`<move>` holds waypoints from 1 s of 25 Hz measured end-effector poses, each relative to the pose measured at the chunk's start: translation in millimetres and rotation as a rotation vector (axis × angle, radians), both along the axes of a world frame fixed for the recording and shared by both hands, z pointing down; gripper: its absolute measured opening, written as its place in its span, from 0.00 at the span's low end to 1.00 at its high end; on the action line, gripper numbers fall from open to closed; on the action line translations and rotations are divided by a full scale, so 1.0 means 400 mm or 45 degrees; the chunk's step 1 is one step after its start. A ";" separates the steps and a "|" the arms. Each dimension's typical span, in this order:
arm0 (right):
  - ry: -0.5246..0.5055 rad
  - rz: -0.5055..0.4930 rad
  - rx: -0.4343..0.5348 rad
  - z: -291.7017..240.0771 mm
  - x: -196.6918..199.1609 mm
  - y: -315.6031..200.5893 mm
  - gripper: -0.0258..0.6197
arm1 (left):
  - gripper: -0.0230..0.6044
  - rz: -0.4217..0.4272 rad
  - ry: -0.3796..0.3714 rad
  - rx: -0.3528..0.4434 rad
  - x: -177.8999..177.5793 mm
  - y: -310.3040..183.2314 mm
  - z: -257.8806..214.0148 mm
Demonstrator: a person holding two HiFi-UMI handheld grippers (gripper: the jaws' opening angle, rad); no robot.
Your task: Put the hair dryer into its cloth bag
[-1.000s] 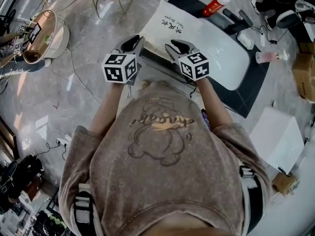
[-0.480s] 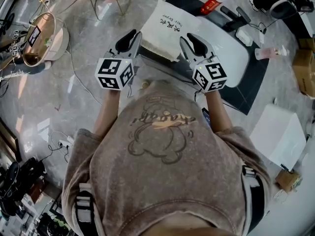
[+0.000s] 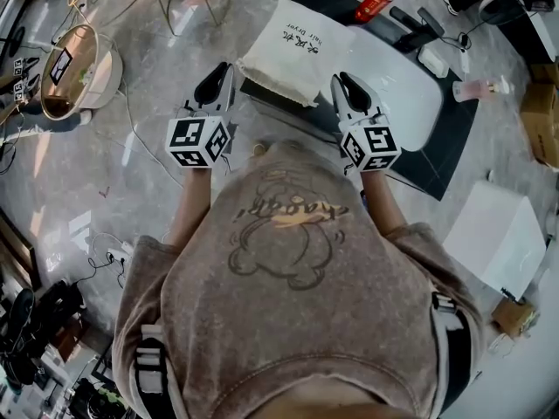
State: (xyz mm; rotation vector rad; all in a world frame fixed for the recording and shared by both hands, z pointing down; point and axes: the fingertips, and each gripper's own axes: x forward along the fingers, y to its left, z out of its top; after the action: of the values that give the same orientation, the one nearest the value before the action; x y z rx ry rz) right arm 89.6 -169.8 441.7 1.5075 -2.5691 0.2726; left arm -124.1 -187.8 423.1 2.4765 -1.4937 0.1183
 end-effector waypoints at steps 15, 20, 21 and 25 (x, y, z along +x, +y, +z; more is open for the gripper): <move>-0.006 0.024 -0.066 0.067 0.014 0.008 0.03 | 0.07 -0.060 -0.007 -0.067 0.000 0.022 0.086; -0.011 0.014 -0.062 0.063 0.009 0.002 0.03 | 0.07 -0.076 -0.007 -0.069 -0.008 0.018 0.083; -0.013 0.013 -0.059 0.059 0.007 0.001 0.03 | 0.07 -0.079 -0.008 -0.070 -0.009 0.017 0.082; -0.012 0.001 -0.044 0.046 -0.005 -0.005 0.03 | 0.07 -0.087 -0.006 -0.070 -0.010 0.014 0.077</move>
State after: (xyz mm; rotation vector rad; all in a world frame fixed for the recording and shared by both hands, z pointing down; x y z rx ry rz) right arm 87.8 -171.8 460.2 1.4988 -2.5575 0.3232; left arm -128.2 -182.2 453.9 2.3814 -1.5540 0.1507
